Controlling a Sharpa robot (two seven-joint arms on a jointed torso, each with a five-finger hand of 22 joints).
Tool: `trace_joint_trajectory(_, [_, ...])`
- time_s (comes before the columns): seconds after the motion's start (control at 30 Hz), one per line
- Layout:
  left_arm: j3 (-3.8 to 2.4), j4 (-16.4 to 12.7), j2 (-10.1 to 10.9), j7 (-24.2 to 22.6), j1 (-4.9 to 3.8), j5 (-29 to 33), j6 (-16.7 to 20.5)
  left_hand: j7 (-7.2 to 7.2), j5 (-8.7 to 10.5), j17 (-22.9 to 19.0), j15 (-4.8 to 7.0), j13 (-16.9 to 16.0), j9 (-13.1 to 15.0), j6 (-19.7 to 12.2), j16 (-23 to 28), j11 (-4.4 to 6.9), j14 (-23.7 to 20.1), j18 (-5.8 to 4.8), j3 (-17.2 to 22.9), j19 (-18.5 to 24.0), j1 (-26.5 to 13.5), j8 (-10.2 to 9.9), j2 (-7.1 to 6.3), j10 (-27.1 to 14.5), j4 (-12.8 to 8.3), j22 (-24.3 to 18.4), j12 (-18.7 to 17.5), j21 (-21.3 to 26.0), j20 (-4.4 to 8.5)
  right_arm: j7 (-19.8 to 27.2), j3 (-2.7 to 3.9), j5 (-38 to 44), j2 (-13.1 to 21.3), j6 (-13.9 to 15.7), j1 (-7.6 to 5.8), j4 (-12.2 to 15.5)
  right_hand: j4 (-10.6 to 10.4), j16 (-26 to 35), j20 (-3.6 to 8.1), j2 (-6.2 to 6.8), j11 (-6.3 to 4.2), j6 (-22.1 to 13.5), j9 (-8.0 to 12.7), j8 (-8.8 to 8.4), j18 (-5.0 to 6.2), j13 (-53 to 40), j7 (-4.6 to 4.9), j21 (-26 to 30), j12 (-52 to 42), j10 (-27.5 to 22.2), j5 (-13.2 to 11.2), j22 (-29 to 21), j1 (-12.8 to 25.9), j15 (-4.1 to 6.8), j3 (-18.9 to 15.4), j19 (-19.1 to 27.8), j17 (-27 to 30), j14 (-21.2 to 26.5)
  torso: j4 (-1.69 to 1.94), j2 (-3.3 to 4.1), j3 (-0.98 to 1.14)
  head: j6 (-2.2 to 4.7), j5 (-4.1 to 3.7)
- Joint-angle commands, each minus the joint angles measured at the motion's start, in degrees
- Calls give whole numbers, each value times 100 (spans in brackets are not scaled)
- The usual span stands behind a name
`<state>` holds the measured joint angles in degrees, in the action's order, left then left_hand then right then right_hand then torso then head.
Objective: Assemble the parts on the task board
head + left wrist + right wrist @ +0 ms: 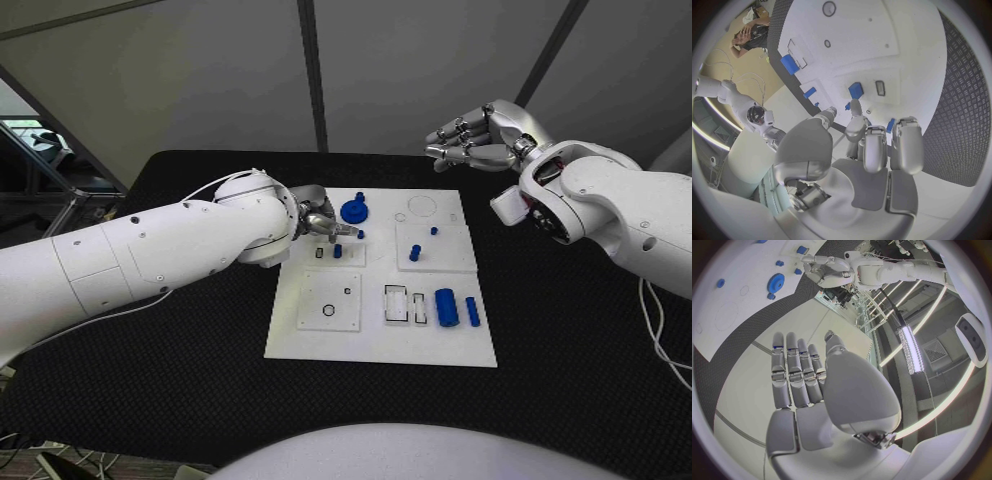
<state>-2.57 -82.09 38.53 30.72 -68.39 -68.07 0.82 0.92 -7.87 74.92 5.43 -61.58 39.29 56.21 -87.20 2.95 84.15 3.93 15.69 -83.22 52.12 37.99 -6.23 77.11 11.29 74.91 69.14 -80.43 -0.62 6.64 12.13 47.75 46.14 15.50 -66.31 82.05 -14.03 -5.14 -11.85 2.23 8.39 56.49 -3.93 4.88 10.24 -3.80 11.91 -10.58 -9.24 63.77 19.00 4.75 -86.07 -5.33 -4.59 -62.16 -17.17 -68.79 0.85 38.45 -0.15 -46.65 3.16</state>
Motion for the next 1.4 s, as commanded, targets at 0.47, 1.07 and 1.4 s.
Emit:
trace_joint_trajectory(0.47, [-328, 302, 137, 27, -206, 59, -713, 279, -14, 992, -162, 791, -216, -557, 163, -258, 404, 19, -497, 305, 599, -555, 206, -650, 49, -63, -676, 497, -154, 24, 3, 7, 16, -36, -7, -11, -16, 31, 8, 1, 4, -4, -9, -25, 26, 6, 20, 36, -35, -36, 51, -15, 83, -21, -57, -35, 14, 7, -5, -1, 7, 68, -19])
trace_joint_trajectory(1.07, [-280, 1938, -608, -36, -389, -11, -1345, 440, -6, 938, -302, 988, -745, -527, 213, -406, 369, 46, -1004, 344, 877, -1103, 314, -858, 202, -76, -734, 585, -322, 27, 2, 7, -16, -37, -6, -27, -17, 31, 8, -7, 2, -3, -9, -23, 27, 5, 19, 41, -38, -36, 63, -18, 84, -20, -57, -39, 16, 5, -7, 3, 2, 149, -9])
trace_joint_trajectory(1.4, [-203, 2333, -855, -37, -345, -64, -1499, 441, -2, 936, -304, 997, -777, -509, 215, -408, 368, 47, -1067, 342, 885, -1125, 318, -866, 229, -70, -731, 586, -326, 32, 2, 7, -22, -42, -6, -22, -17, 31, 8, -7, 2, -3, -9, -23, 27, 5, 19, 41, -38, -36, 63, -18, 84, -20, -57, -39, 16, 5, -5, 7, -4, 153, -7])
